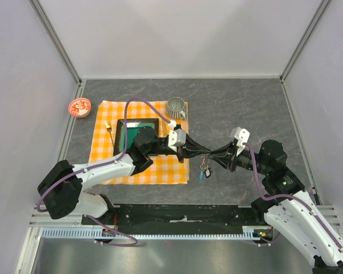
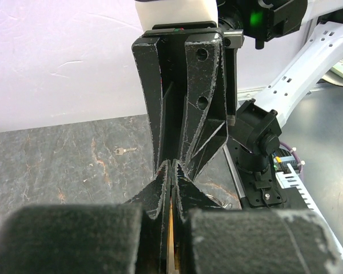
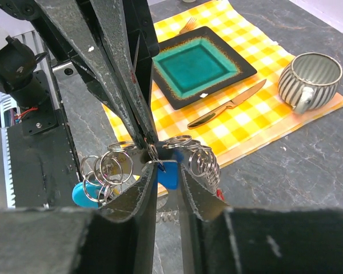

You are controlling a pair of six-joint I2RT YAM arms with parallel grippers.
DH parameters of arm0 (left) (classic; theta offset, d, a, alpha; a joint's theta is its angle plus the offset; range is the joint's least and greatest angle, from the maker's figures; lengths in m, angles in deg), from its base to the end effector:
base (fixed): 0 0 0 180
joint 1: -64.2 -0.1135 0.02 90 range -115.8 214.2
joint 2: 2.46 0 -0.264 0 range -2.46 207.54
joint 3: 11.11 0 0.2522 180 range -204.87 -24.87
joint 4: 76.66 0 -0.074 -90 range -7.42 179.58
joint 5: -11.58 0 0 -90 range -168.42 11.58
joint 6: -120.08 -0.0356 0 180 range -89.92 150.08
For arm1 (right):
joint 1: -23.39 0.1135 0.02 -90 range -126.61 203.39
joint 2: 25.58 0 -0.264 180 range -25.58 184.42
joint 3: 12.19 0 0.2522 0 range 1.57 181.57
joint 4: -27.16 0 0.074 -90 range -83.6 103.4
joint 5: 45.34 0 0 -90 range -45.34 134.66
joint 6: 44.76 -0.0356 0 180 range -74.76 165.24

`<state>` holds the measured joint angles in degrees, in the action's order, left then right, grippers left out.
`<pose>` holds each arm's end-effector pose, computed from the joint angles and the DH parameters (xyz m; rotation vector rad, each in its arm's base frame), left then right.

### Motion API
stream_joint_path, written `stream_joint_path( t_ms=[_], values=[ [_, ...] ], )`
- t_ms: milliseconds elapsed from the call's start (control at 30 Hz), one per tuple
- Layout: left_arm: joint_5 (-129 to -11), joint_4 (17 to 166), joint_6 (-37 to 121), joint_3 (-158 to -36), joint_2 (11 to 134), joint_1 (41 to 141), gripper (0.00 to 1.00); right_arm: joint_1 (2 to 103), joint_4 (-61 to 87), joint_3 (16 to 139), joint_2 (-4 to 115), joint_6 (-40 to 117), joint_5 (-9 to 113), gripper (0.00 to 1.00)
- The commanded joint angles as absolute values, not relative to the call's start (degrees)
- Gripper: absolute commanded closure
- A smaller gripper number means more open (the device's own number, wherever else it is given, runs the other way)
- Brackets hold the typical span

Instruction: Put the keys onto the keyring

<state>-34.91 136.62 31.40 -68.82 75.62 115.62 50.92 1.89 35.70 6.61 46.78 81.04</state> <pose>0.1674 -0.2492 0.3063 1.2026 0.9512 -1.2544 0.1149 0.0837 0.3053 -0.8950 1.5464 0.8785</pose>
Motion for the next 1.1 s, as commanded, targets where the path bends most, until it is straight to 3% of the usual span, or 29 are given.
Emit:
stream_joint_path(
  t_ms=[0, 667, 800, 967, 1067],
  values=[
    [-36.0, 143.0, 32.6, -69.2, 74.4, 115.9, 0.98, 51.0, 2.2, 35.3, 5.4, 47.9, 79.7, 0.73],
    [-35.3, 144.6, 33.9, -68.1, 73.6, 115.9, 0.98, 51.0, 8.8, 34.9, 5.5, 47.6, 86.4, 0.69],
    [-35.3, 145.0, 34.0, -67.7, 73.1, 115.9, 0.98, 51.0, 8.8, 34.8, 6.3, 47.6, 87.1, 0.78],
    [-35.3, 145.5, 34.4, -67.2, 72.7, 115.9, 0.98, 50.9, 8.8, 34.8, 6.4, 47.8, 87.3, 0.99],
    [-35.4, 144.8, 34.2, -67.1, 72.6, 115.9, 0.98, 51.0, 8.7, 35.2, 6.0, 48.0, 86.9, 1.00]
  ],
)
